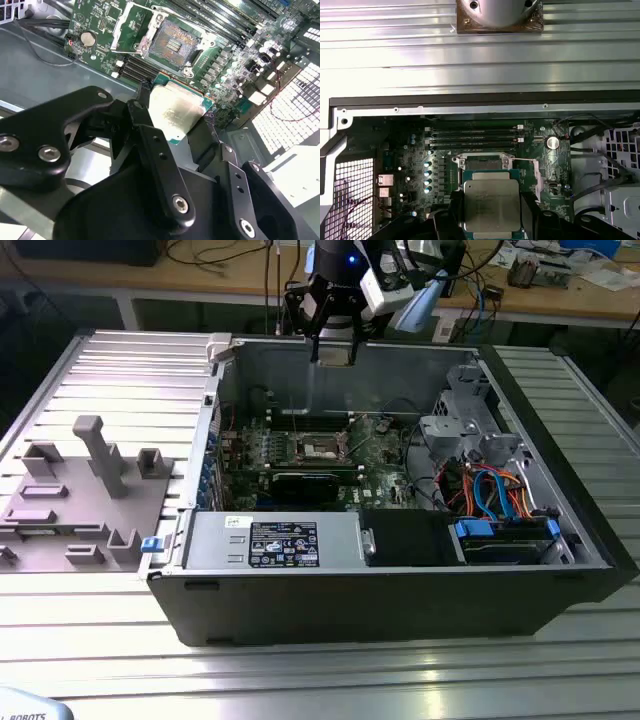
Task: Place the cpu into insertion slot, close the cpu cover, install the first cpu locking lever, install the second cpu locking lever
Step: 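Place the cpu into insertion slot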
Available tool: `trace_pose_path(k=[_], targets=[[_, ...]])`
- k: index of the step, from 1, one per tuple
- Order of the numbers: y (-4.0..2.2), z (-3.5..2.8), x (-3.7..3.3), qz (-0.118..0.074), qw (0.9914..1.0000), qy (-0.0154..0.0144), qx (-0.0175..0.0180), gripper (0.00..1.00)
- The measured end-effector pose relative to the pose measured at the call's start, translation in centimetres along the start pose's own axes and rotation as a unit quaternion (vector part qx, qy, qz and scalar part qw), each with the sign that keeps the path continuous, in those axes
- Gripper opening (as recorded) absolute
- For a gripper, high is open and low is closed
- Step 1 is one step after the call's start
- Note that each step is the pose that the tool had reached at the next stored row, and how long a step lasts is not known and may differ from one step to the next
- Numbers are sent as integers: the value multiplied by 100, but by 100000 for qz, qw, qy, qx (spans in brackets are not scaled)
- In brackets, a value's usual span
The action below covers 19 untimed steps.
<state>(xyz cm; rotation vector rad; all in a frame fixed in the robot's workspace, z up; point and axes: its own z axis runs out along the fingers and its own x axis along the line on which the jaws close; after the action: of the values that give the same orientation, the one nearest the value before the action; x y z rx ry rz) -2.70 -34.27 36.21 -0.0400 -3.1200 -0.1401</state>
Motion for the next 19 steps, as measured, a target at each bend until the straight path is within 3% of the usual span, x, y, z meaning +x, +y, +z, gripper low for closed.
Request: trace_pose_path(k=[19], targets=[[-6,55,27,-3,100000,1,2,55]])
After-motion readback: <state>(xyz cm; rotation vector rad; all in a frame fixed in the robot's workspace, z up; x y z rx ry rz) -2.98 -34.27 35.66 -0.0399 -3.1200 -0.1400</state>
